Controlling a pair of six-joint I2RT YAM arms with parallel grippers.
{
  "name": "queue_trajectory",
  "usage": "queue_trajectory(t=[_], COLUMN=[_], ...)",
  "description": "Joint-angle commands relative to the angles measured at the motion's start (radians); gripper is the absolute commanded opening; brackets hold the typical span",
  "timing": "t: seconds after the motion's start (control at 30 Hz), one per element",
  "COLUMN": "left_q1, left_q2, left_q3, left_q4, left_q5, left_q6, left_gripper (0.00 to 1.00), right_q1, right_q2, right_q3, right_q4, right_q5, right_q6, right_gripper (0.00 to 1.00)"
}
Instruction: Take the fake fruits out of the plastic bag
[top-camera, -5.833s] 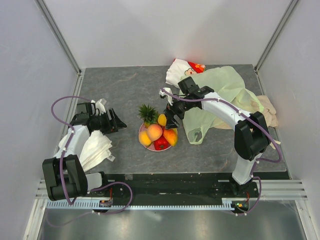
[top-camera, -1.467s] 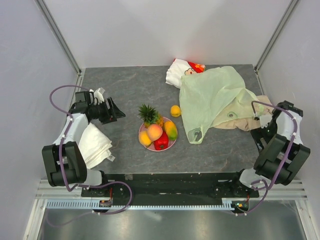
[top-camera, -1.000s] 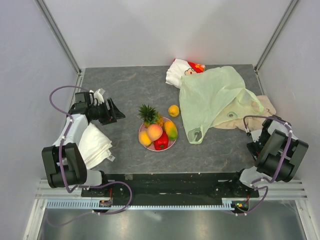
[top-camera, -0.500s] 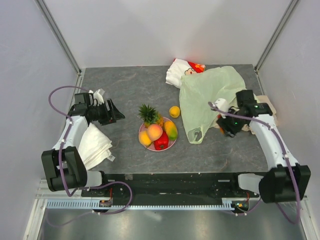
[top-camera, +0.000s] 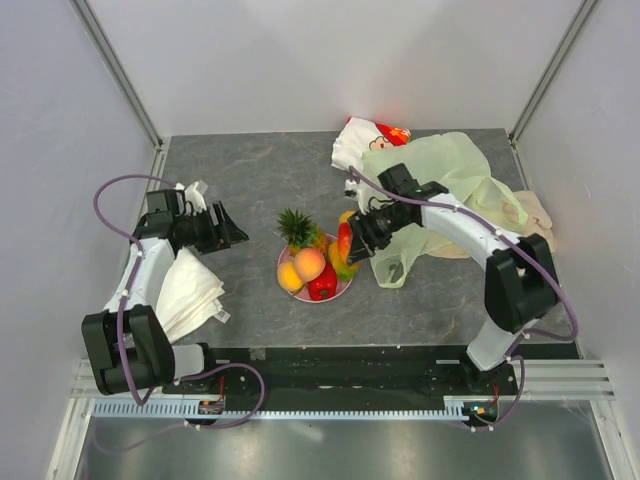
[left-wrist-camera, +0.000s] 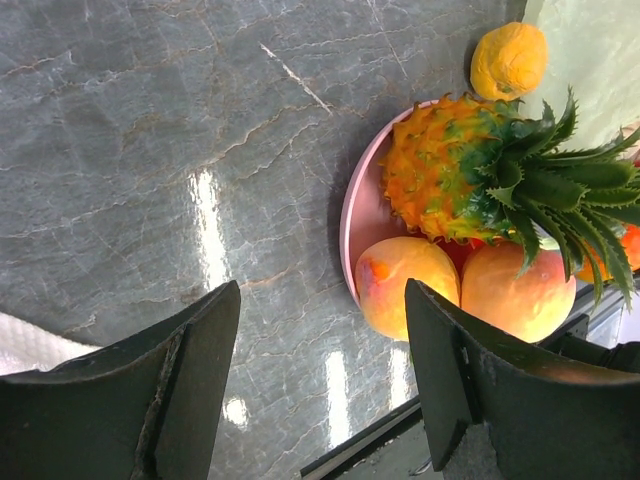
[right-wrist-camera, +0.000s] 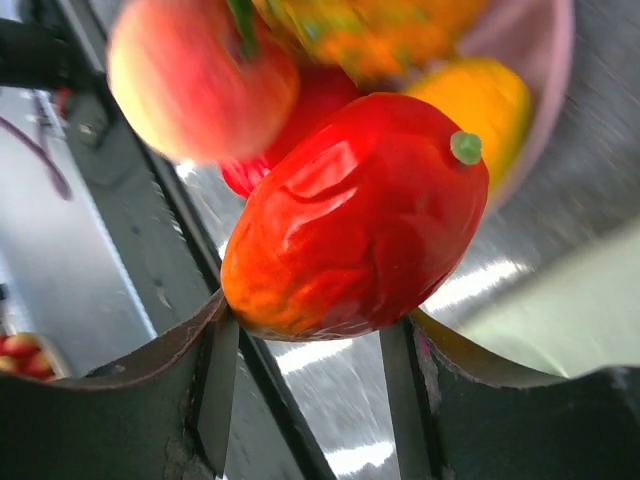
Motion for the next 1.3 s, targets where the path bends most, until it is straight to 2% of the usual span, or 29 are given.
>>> queue_trajectory(t=[0.0, 0.17, 0.57, 0.8, 0.83, 0.9, 1.27], left_q1=[0.011, 0.021, 0.034, 0.036, 0.034, 0.036, 0.036], left_q2=[-0.040, -0.071, -0.090, -0.085, -0.085, -0.083, -0.077], left_q3=[-0.007, -0.027, -0.047, -0.044, -0.044, -0.045, -0.047], left_q4=[-0.011, -0.017, -0.019, -0.019, -0.017, -0.017, -0.011], left_q5=[-0.009, -0.010, -0.004, -0.004, -0.004, -0.004, -0.001], left_q6=[0.058, 0.062, 0.061, 0.062, 0.062, 0.064, 0.064], left_gripper=[0.74, 0.74, 0.75, 0.75, 0.75, 0.75, 0.75], right_q1=[0.048, 0.054, 0.065, 0.069, 0.071, 0.071, 0.069], right_q2=[0.108, 0.171, 0.214, 0.217, 0.219, 0.217, 0.187], right_q3=[0.114, 0.173, 0.153, 0.159, 0.157, 0.154, 0.173], right_q4=[0.112, 0.087, -0.003, -0.021, -0.026, -0.032, -0.069], right_q5=[-0.127, -0.145, -0.137, -0.121, -0.121, -0.113, -0.078], right_q6=[0.163, 0.194, 0.173, 0.147, 0.145, 0.140, 0.119], right_gripper=[0.41, 0.42, 0.47, 0.65, 0.73, 0.98, 0.98])
